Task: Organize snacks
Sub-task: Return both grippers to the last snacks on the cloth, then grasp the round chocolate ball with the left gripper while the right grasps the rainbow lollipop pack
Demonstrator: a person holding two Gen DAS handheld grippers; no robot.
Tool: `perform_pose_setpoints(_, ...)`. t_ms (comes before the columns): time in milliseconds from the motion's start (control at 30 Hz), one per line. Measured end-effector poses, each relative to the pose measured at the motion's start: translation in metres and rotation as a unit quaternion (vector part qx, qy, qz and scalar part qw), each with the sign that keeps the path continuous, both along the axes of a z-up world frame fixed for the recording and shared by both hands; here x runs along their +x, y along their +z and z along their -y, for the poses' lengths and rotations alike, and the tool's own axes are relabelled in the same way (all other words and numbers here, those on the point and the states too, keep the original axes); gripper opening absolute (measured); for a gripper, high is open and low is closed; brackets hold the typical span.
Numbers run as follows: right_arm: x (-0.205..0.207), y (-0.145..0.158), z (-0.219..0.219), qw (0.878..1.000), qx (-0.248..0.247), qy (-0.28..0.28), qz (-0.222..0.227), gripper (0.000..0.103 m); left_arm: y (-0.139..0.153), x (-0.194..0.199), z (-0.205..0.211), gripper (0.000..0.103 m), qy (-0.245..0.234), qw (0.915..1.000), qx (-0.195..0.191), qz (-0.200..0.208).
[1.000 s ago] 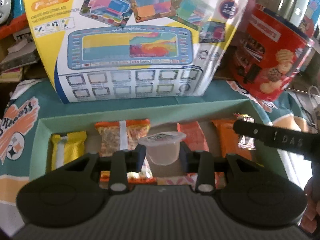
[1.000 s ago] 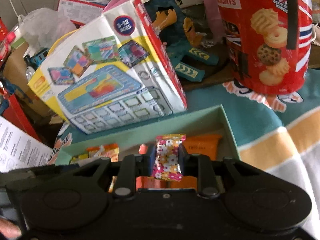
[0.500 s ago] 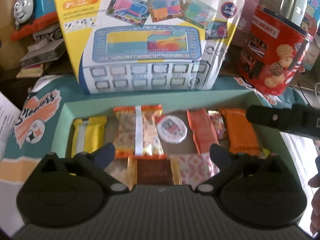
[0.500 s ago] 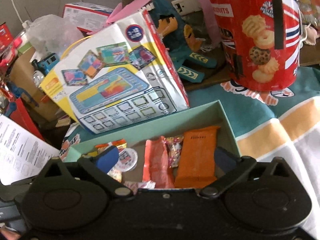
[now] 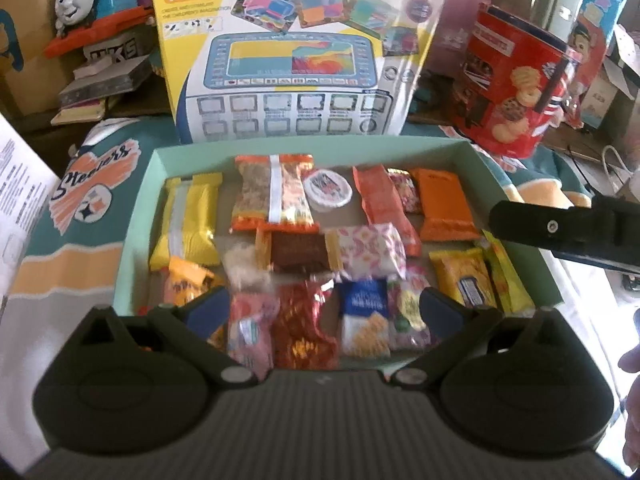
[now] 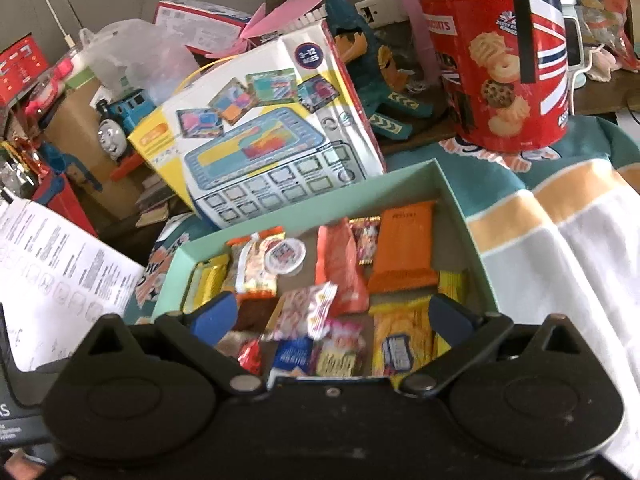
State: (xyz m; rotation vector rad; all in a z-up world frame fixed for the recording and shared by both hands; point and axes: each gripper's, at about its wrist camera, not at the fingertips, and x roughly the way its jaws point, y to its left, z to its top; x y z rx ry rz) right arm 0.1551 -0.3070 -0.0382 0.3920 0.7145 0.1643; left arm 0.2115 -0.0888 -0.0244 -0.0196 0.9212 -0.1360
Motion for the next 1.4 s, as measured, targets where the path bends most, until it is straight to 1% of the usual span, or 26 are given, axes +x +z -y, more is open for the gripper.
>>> perform_pose_setpoints(267,-0.036,-0.003,-0.001,1.0,0.007,0.006,-0.007,0.103,-0.008,-0.034,-0.001,0.103,-0.003,0.9999,-0.004,-0.015)
perform_pose_setpoints(400,-0.049,-0.016,0.003,1.0,0.018,0.003,-0.022,0.103,-0.019,-0.048,-0.002,0.103,-0.004,0.9996,-0.002,-0.029)
perform_pose_setpoints(500,-0.056,-0.03,0.006,0.999,0.027,-0.001,-0.038,0.103,-0.033,-0.056,-0.003,0.103,-0.006,0.9988,-0.001,-0.048)
perform_pose_setpoints(700,-0.063,-0.057,0.012,0.996,0.048,-0.014,-0.069,0.103,-0.056,-0.062,0.006,0.103,-0.014,0.997,0.0,-0.076)
perform_pose_setpoints(833,-0.064,-0.069,0.013,0.994,0.061,-0.019,-0.085,0.103,-0.063,-0.058,0.019,0.103,-0.023,0.9966,-0.002,-0.079)
perform_pose_setpoints(933,-0.062,-0.074,0.013,0.993,0.067,-0.019,-0.092,0.103,-0.069,-0.055,0.03,0.103,-0.03,0.9966,0.005,-0.077)
perform_pose_setpoints(967,-0.061,-0.075,0.012,0.993,0.068,-0.018,-0.093,0.103,-0.07,-0.055,0.032,0.097,-0.031,0.9969,0.006,-0.072)
perform_pose_setpoints(1000,-0.06,-0.076,0.011,0.993,0.068,-0.018,-0.094,0.103,-0.071,-0.055,0.032,0.076,-0.034,0.9971,0.003,-0.069)
perform_pose_setpoints(1033,-0.06,-0.077,0.01,0.993,0.068,-0.017,-0.095,0.103,-0.072,-0.055,0.032,0.061,-0.045,0.9964,-0.006,-0.072)
perform_pose_setpoints(1067,-0.06,-0.077,0.01,0.993,0.068,-0.016,-0.095,0.103,-0.073,-0.055,0.031,0.038,-0.056,0.995,-0.02,-0.081)
perform_pose_setpoints(1167,-0.058,-0.081,0.007,0.992,0.07,-0.015,-0.1,0.103,-0.07,-0.059,0.025,0.029,-0.058,0.9953,-0.02,-0.075)
perform_pose_setpoints(1200,-0.057,-0.082,0.006,0.992,0.07,-0.014,-0.102,0.103,-0.07,-0.06,0.022,0.028,-0.059,0.9951,-0.022,-0.076)
perform_pose_setpoints(1400,-0.057,-0.086,-0.006,0.992,0.065,-0.001,-0.104,0.103,-0.071,-0.071,-0.003,0.028,-0.052,0.9949,-0.03,-0.08)
